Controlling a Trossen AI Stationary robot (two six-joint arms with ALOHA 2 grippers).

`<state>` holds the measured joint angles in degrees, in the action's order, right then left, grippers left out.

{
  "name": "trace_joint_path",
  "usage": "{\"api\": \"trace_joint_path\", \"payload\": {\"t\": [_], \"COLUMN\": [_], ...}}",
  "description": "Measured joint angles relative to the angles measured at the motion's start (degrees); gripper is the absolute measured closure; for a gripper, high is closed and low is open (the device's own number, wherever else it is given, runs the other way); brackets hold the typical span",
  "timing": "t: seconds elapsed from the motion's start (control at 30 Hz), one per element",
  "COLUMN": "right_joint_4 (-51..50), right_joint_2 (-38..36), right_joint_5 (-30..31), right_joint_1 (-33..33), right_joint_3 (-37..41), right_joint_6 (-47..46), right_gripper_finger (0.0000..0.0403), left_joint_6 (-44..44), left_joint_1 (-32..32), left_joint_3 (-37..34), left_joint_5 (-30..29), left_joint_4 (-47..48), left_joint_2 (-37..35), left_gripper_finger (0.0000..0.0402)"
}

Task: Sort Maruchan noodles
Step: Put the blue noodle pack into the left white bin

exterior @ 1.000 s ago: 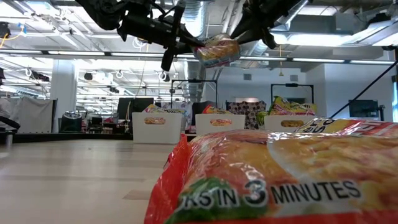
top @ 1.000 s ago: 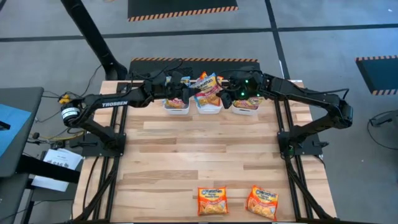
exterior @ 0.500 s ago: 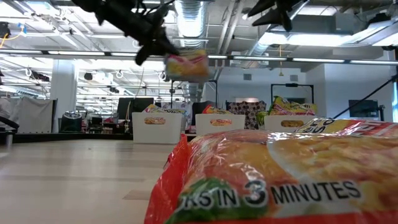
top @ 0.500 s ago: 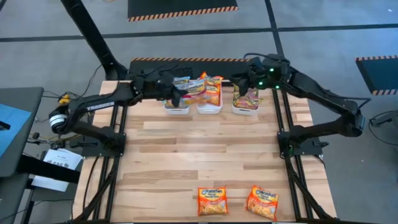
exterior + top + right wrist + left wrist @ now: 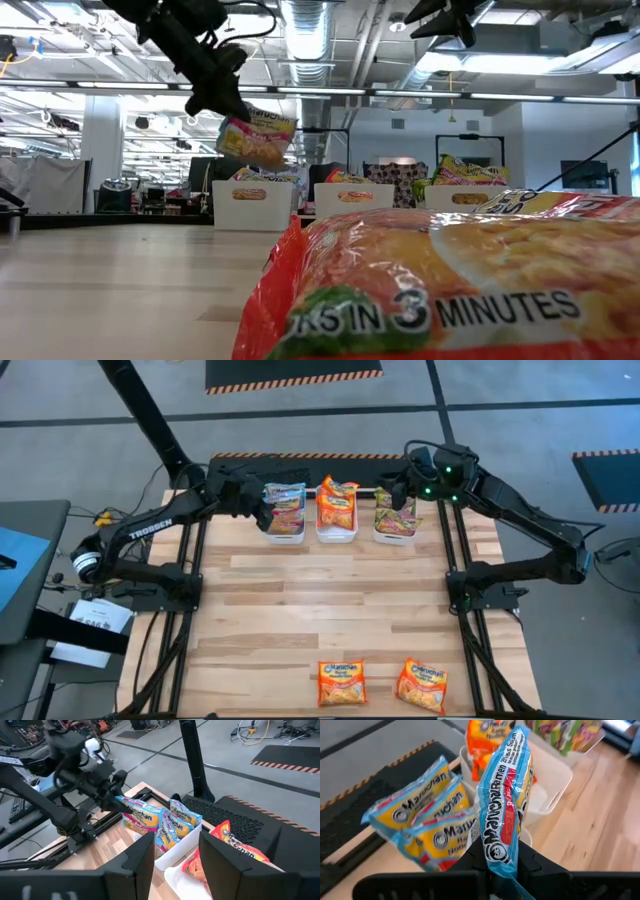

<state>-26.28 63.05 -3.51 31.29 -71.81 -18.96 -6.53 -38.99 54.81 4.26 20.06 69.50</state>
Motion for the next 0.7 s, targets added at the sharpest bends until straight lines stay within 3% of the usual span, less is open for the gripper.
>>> {"api": "trace_joint_path", "payload": {"t": [0.27, 0.7], "right_joint_4": [0.0, 0.0], "right_joint_2": [0.0, 0.0], "right_joint_5": [0.4, 0.5], "right_joint_1": [0.0, 0.0], "right_joint_3": [0.0, 0.1], "right_joint_6": [0.0, 0.0], "right_gripper_finger": [0.0227, 0.0227], "left_joint_6": [0.3, -1.8], "left_joint_1": [-2.3, -2.4], "left_joint_3": [0.0, 0.0], "left_joint_5": [6.3, 5.8], "left_joint_4": [-2.4, -4.7], "left_joint_2": [5.9, 13.4], "left_gripper_finger": [0.0385, 0.0376]}}
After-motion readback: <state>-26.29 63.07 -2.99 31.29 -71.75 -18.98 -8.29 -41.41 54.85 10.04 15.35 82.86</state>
